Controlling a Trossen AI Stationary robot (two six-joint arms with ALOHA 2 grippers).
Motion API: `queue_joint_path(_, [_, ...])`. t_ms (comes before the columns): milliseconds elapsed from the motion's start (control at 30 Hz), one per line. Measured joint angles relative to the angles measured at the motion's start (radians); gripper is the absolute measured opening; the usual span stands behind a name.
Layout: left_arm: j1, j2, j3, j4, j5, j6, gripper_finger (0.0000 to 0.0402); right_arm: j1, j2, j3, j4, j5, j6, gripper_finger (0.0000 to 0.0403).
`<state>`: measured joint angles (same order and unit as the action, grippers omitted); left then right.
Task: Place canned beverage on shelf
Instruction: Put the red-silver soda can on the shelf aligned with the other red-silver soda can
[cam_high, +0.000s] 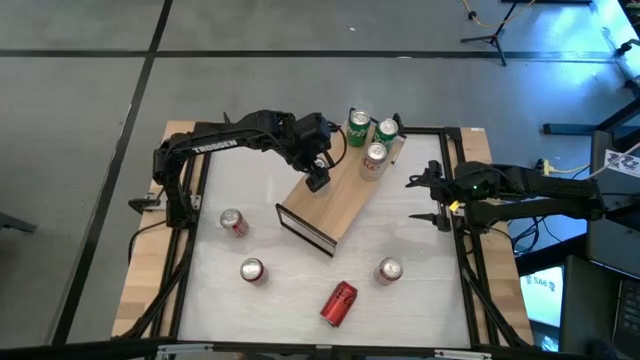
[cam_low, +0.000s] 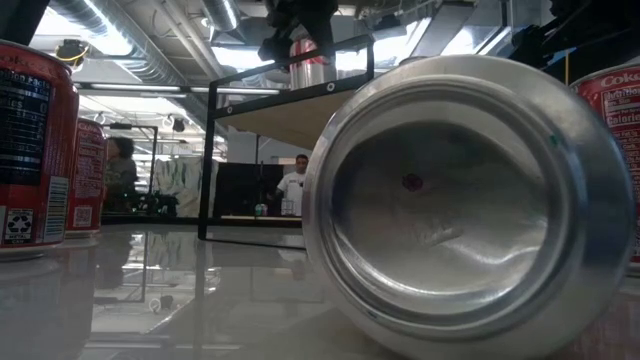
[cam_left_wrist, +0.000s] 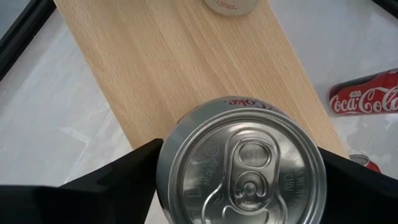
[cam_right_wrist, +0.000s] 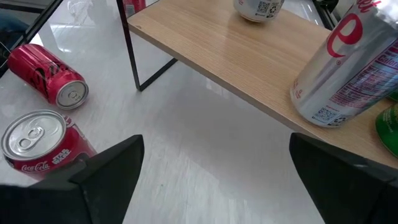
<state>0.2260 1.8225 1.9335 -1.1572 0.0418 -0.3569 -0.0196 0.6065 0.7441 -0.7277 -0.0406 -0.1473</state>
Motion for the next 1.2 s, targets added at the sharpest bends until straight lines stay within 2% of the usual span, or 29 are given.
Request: queue_joint_path(1200, [0.0,0.0,0.0,0.001,-0.025,-0.078,0.033,0.0,0.0,0.0,0.0,0.0,0.0,0.0397])
